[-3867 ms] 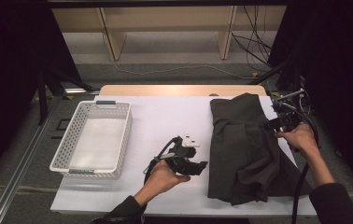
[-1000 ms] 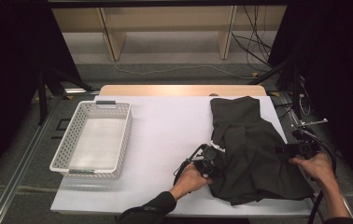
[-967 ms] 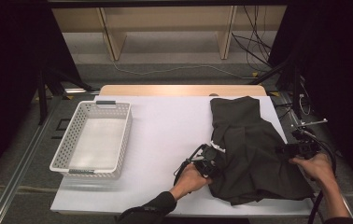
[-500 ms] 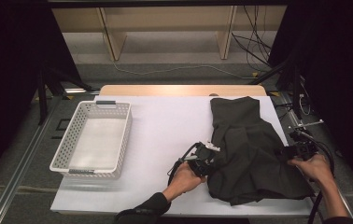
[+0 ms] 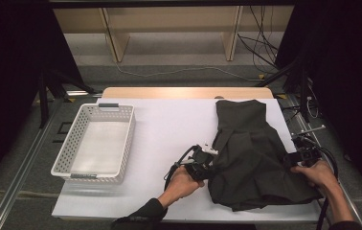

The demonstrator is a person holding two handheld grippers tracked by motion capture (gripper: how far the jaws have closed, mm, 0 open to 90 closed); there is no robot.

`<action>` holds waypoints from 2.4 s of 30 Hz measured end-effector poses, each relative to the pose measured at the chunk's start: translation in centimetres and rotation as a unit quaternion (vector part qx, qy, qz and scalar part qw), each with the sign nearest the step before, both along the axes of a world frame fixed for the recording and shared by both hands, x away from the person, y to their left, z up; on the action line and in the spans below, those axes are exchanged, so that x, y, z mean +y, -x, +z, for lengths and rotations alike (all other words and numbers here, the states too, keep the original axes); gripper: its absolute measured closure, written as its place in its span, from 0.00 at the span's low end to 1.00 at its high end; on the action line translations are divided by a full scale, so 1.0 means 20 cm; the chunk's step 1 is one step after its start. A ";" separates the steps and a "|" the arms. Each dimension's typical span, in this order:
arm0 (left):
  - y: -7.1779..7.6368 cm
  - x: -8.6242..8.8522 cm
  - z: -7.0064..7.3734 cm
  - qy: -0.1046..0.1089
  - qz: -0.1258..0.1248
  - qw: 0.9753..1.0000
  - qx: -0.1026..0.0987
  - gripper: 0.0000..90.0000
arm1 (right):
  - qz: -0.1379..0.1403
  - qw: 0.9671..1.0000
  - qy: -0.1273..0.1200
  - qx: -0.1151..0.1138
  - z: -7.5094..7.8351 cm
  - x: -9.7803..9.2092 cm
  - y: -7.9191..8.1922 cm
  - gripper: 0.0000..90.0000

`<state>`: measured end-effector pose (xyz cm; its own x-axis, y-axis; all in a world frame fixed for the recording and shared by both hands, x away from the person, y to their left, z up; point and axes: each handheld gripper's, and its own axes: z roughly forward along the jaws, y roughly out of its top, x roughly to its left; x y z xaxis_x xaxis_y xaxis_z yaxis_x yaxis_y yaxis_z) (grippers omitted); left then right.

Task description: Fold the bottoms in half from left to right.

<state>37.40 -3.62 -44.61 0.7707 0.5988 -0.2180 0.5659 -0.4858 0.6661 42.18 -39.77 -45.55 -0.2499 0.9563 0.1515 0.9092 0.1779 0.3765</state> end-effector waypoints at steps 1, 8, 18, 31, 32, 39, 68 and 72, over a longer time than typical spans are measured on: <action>0.00 0.01 0.00 0.000 0.000 1.000 0.000 0.98 | 0.000 1.000 0.000 0.001 0.00 0.00 0.00 0.45; 0.00 0.02 0.01 0.003 0.002 1.000 -0.001 0.98 | 0.008 1.000 -0.017 0.007 0.00 0.03 0.01 0.71; 0.00 0.12 0.04 0.002 0.004 1.000 -0.006 0.98 | 0.012 1.000 -0.018 0.000 0.03 0.10 0.05 0.91; 0.02 0.53 0.07 -0.006 0.035 0.999 0.008 0.98 | 0.044 0.998 -0.042 -0.015 0.03 0.47 0.11 0.91; 0.03 0.57 0.08 -0.006 0.041 0.999 0.007 0.98 | 0.049 0.998 -0.044 -0.015 0.03 0.51 0.11 0.91; 0.07 0.77 0.06 -0.006 0.072 0.997 0.020 0.98 | 0.096 0.994 -0.036 -0.030 0.04 0.76 0.08 0.86; 0.13 0.65 0.02 -0.042 0.055 0.998 0.008 0.70 | 0.100 0.993 -0.007 -0.062 0.10 0.55 0.15 0.82; 0.15 0.66 0.17 -0.007 0.080 0.996 -0.045 0.60 | 0.086 0.990 -0.007 -0.115 0.21 0.58 0.17 0.69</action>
